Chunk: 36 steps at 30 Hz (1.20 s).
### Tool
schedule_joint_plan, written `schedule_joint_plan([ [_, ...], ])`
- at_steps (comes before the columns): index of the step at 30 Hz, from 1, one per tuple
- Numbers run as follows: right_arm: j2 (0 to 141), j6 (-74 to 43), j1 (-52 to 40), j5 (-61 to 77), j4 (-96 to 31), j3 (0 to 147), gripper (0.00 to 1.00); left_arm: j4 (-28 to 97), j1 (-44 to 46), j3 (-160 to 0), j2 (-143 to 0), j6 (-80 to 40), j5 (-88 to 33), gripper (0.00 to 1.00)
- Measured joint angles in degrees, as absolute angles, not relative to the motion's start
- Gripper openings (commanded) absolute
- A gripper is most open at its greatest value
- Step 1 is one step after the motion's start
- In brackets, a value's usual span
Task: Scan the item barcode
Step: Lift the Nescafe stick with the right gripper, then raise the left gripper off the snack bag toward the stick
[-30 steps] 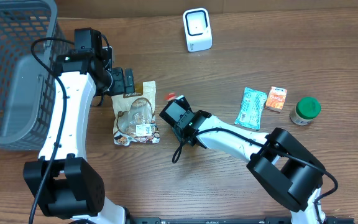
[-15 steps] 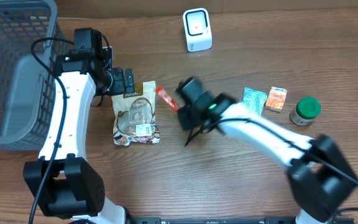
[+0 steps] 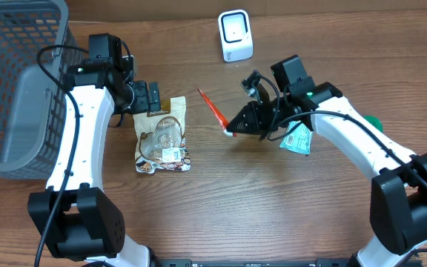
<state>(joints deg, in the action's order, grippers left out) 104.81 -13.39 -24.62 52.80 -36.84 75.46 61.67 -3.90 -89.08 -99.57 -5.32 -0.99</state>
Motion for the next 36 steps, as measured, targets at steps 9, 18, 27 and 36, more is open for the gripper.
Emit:
schedule_joint_plan([
  [9,104.81,-10.66,-24.73,59.81,-34.37,71.33,0.04,61.10,-3.90,-89.06,-99.57,-5.34,-1.02,1.00],
  [18,104.81,-10.74,-24.73,64.03,-32.56,71.33,0.04,55.27,-3.86,-88.97,-99.57,-6.87,-9.96,1.00],
  [27,104.81,-13.61,-22.65,69.47,-28.03,71.33,0.04,58.26,-3.36,-88.97,-99.57,-1.85,-42.59,1.00],
  [36,104.81,-22.09,-21.41,70.96,-17.47,71.24,0.04,58.70,-2.20,-88.97,-99.57,-1.04,-53.45,0.99],
])
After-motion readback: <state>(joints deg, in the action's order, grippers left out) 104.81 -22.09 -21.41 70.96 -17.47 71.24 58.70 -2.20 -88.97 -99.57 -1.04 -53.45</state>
